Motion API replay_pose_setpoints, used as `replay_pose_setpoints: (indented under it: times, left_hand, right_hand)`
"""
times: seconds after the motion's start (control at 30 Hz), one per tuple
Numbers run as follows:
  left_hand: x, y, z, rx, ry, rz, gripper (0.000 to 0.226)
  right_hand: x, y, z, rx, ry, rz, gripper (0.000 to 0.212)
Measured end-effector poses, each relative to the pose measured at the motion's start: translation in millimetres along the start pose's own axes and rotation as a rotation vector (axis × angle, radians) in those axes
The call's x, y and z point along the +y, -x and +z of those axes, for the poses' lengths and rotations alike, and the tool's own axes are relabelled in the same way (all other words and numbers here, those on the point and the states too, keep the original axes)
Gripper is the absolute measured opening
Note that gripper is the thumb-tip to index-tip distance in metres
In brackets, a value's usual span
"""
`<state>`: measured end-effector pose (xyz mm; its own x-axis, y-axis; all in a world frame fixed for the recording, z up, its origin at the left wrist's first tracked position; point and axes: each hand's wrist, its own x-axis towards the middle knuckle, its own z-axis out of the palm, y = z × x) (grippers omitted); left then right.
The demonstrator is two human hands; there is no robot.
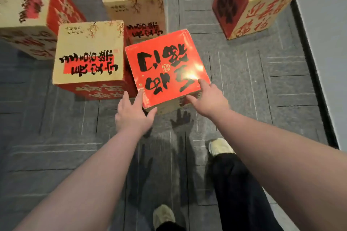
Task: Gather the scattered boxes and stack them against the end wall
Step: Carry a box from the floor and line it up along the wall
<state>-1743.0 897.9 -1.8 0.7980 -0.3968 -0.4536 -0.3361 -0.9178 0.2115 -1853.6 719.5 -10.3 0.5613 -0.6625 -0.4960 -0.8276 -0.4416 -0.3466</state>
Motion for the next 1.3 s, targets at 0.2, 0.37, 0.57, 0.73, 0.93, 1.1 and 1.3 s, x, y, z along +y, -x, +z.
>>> replay_pose_setpoints:
  times: [0.2, 0.37, 0.57, 0.73, 0.93, 1.1, 1.3]
  left_hand:
    - [27.5, -77.4, 21.3, 0.029, 0.096, -0.173, 0.075]
    - [49.5, -118.6, 46.1, 0.017, 0.085, -0.245, 0.083]
    - [51.4, -141.2, 54.0, -0.001, 0.046, -0.306, 0.091]
    - [42.8, -159.4, 65.9, 0.024, 0.115, -0.358, 0.095]
    - [33.3, -171.4, 77.4, 0.011, 0.207, -0.417, 0.096]
    - [32.4, -179.5, 82.8, 0.012, 0.334, -0.379, 0.097]
    - [31.3, -169.5, 85.5, 0.031, 0.327, -0.403, 0.098]
  right_hand:
    - [-14.0, -101.7, 2.2, -0.068, 0.074, -0.129, 0.067]
    - [-1.7, -162.9, -6.4, -0.160, 0.153, -0.144, 0.084]
    - [-1.1, -203.7, -0.6, -0.173, 0.131, -0.136, 0.095]
    - [-1.3, -222.7, 6.8, -0.189, 0.102, -0.138, 0.099]
    - [2.6, -240.1, 20.8, -0.194, -0.011, -0.126, 0.105]
    - [5.6, -244.2, 31.0, -0.171, -0.058, -0.140, 0.107]
    - [5.1, -238.6, 34.6, -0.155, -0.049, -0.163, 0.103]
